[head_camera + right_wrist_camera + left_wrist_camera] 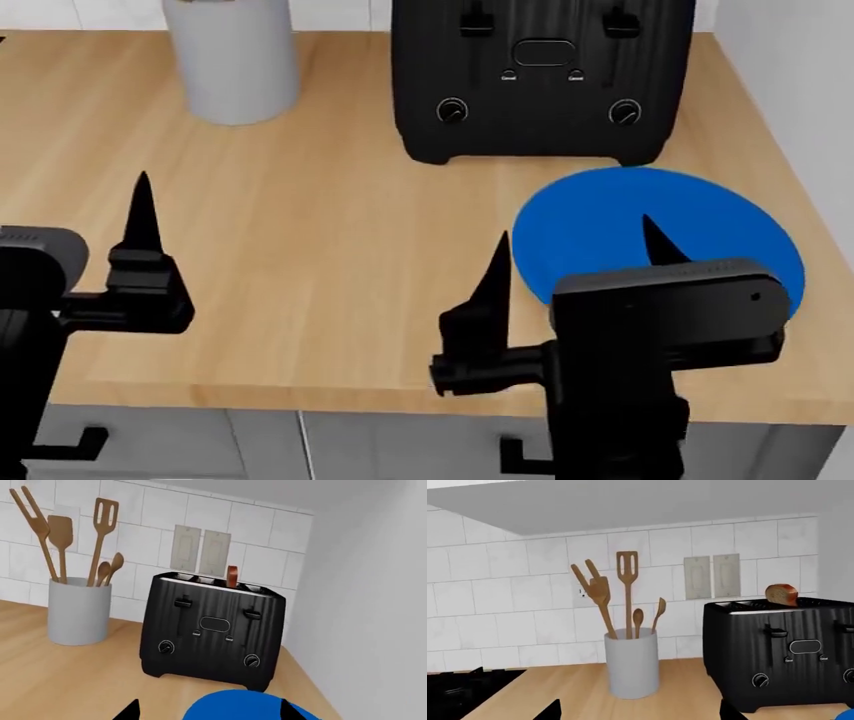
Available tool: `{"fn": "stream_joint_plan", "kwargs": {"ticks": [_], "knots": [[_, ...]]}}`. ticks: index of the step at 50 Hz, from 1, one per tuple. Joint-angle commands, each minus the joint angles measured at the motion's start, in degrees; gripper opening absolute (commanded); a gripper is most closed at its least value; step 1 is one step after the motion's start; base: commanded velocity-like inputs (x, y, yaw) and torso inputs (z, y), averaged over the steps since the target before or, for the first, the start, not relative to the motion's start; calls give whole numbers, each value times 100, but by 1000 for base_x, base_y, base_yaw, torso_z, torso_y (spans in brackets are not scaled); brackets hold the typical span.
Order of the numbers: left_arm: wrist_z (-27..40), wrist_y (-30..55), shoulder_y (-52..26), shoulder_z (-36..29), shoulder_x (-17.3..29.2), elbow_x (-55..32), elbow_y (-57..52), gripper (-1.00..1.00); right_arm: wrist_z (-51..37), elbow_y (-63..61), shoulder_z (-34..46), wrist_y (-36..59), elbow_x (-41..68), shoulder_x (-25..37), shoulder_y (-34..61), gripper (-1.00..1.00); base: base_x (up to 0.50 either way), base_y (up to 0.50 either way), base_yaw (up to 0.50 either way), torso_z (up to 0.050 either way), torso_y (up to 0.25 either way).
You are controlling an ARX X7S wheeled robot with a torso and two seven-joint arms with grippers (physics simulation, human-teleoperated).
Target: Place the toasted item on a plate.
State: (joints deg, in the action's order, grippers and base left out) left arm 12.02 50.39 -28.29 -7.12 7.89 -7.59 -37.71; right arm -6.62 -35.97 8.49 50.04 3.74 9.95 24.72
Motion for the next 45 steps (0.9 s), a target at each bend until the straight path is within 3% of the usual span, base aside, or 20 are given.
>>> {"fn": "stream_joint_plan", "kwargs": {"ticks": [1, 14, 23, 30, 45], "knots": [[41, 291, -280, -30, 37, -75, -117, 100, 40, -116, -152, 245, 163, 14, 207, 100, 500, 0, 0, 50, 25], [109, 765, -550, 78, 21, -234, -346, 100, -24, -408, -25, 661, 148, 91, 477, 100, 500, 0, 0, 50, 26], [106, 2161, -1613, 111, -84, -521, -576, 100, 224, -1236, -252, 2719, 472, 176, 1967, 100, 57, 0, 0, 46, 21], [103, 2802, -2737, 480, -131, -617, -262, 100, 392, -1336, -293, 3694, 646, 225, 2925, 100, 0, 0, 0, 1, 0], [180, 3174, -3149, 664, -127, -707, -303, 100, 338, -1078, -442, 3991, 995, 281, 3565, 100, 389, 0, 0, 0, 0]]}}
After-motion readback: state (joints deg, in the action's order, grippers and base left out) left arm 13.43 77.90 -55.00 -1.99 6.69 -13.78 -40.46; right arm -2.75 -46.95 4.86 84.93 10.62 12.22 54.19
